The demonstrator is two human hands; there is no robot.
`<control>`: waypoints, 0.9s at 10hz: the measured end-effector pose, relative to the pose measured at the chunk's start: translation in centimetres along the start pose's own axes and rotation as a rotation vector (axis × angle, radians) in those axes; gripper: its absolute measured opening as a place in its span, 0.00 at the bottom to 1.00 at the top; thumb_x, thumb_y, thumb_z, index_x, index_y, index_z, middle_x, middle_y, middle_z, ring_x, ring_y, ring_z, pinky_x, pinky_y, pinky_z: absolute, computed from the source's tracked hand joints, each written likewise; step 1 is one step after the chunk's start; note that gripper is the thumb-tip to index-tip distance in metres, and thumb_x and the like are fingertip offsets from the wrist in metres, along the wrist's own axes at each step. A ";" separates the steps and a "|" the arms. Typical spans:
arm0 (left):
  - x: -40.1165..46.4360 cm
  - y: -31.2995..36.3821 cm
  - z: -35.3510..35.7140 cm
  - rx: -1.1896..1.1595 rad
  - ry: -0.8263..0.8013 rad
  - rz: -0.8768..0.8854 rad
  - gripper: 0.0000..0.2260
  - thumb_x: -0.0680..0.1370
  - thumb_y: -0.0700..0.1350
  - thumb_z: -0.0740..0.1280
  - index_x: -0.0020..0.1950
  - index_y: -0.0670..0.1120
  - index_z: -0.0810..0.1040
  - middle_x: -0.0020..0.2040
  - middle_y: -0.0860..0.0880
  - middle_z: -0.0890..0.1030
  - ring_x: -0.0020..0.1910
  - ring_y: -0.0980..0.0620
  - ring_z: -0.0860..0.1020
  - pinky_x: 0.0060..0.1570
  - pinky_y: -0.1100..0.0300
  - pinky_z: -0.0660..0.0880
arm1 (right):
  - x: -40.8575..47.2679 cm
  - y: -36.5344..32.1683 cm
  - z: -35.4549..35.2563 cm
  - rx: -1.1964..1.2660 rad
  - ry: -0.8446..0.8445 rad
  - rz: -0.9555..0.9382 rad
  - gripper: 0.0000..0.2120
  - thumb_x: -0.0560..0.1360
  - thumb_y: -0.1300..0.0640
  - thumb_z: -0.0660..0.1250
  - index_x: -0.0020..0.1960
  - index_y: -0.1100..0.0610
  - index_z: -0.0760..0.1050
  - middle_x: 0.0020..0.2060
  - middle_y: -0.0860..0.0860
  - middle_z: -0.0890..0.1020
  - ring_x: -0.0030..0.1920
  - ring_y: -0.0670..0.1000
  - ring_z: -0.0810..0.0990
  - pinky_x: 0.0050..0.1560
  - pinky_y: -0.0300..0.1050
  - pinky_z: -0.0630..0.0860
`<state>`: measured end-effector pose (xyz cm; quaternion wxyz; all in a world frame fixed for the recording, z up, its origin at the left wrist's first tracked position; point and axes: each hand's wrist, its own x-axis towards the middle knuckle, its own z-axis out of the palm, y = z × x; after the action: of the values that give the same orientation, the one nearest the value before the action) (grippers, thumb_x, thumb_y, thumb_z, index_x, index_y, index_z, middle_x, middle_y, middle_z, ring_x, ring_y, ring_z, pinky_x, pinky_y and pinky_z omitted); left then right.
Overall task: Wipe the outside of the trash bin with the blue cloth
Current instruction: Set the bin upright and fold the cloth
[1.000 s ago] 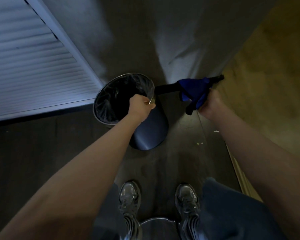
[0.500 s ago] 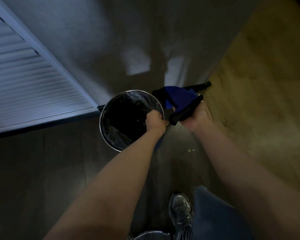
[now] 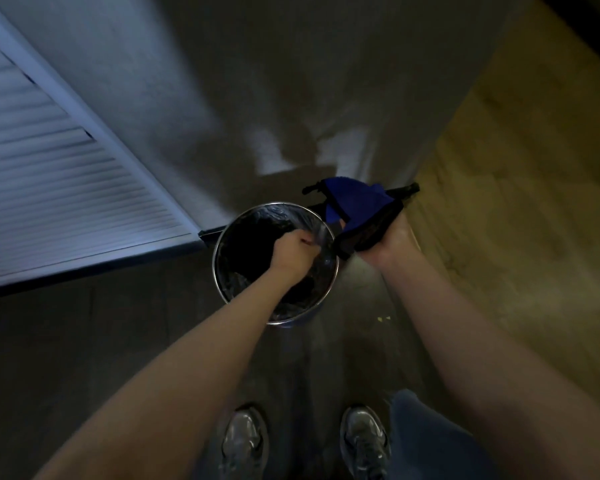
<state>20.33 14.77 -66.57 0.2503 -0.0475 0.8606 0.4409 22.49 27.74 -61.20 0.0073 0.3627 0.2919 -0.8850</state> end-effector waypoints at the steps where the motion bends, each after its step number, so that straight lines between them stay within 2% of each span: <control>1: -1.7 0.6 -4.0 -0.316 0.017 -0.134 0.10 0.78 0.39 0.58 0.56 0.39 0.75 0.41 0.42 0.79 0.35 0.48 0.76 0.38 0.57 0.73 | -1.2 0.1 1.5 -0.004 -0.097 -0.021 0.31 0.37 0.46 0.65 0.40 0.54 0.70 0.21 0.51 0.80 0.24 0.46 0.80 0.38 0.44 0.77; 2: -4.0 1.7 -7.4 -0.641 -0.160 -0.214 0.15 0.81 0.50 0.52 0.57 0.42 0.73 0.44 0.47 0.79 0.42 0.52 0.77 0.43 0.61 0.73 | -3.1 1.0 3.7 0.052 -0.271 0.032 0.20 0.60 0.49 0.66 0.48 0.59 0.74 0.37 0.53 0.83 0.41 0.50 0.81 0.54 0.42 0.75; 3: -6.5 3.2 -9.6 -0.808 -0.267 -0.171 0.19 0.79 0.57 0.52 0.49 0.46 0.77 0.43 0.50 0.82 0.44 0.54 0.79 0.43 0.59 0.74 | -5.9 2.0 5.7 0.082 -0.396 0.089 0.17 0.64 0.53 0.65 0.50 0.61 0.76 0.41 0.54 0.82 0.41 0.52 0.80 0.51 0.43 0.74; 4: -9.2 5.2 -11.2 -0.863 -0.290 -0.101 0.16 0.74 0.59 0.59 0.46 0.48 0.78 0.34 0.52 0.80 0.35 0.57 0.79 0.37 0.63 0.77 | -9.4 2.4 6.8 0.173 -0.574 0.090 0.17 0.60 0.55 0.71 0.45 0.65 0.80 0.38 0.58 0.84 0.39 0.54 0.84 0.40 0.43 0.81; 5: -11.6 6.9 -13.0 -0.885 -0.251 0.032 0.07 0.74 0.47 0.65 0.49 0.46 0.77 0.42 0.48 0.76 0.39 0.54 0.74 0.38 0.65 0.77 | -12.8 2.3 7.8 0.171 -0.600 0.076 0.12 0.60 0.60 0.74 0.42 0.64 0.81 0.36 0.58 0.84 0.36 0.54 0.84 0.37 0.42 0.81; 6: -14.0 8.3 -15.6 -0.837 -0.157 0.152 0.05 0.74 0.39 0.65 0.47 0.48 0.78 0.39 0.51 0.83 0.38 0.54 0.80 0.36 0.65 0.78 | -14.6 1.6 8.0 0.117 -0.550 0.104 0.18 0.75 0.58 0.55 0.38 0.61 0.81 0.31 0.54 0.84 0.32 0.50 0.83 0.34 0.38 0.80; 7: -16.7 10.5 -18.0 -0.744 -0.052 0.267 0.07 0.73 0.37 0.66 0.49 0.47 0.78 0.39 0.51 0.85 0.39 0.54 0.83 0.36 0.63 0.79 | -17.0 0.6 9.0 -0.072 -0.545 0.110 0.20 0.78 0.58 0.52 0.44 0.61 0.82 0.38 0.55 0.85 0.38 0.51 0.84 0.38 0.40 0.80; 8: -19.3 12.7 -20.2 -0.694 0.074 0.340 0.09 0.72 0.36 0.67 0.50 0.46 0.78 0.44 0.48 0.83 0.43 0.51 0.82 0.34 0.63 0.78 | -18.6 -0.5 10.4 -0.487 -0.477 -0.207 0.16 0.77 0.64 0.57 0.63 0.57 0.70 0.54 0.55 0.79 0.52 0.52 0.79 0.49 0.42 0.76; 9: -21.5 14.6 -21.8 -0.631 0.125 0.366 0.10 0.71 0.36 0.69 0.51 0.44 0.77 0.47 0.43 0.82 0.46 0.46 0.81 0.41 0.58 0.79 | -21.2 -1.8 12.1 -0.793 -0.416 -0.579 0.17 0.77 0.59 0.60 0.65 0.51 0.68 0.59 0.52 0.73 0.57 0.48 0.73 0.48 0.31 0.72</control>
<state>26.17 3.59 -35.03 0.0872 0.0057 0.6903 0.7182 30.04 18.67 -39.72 -0.0429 0.0534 0.6845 -0.7258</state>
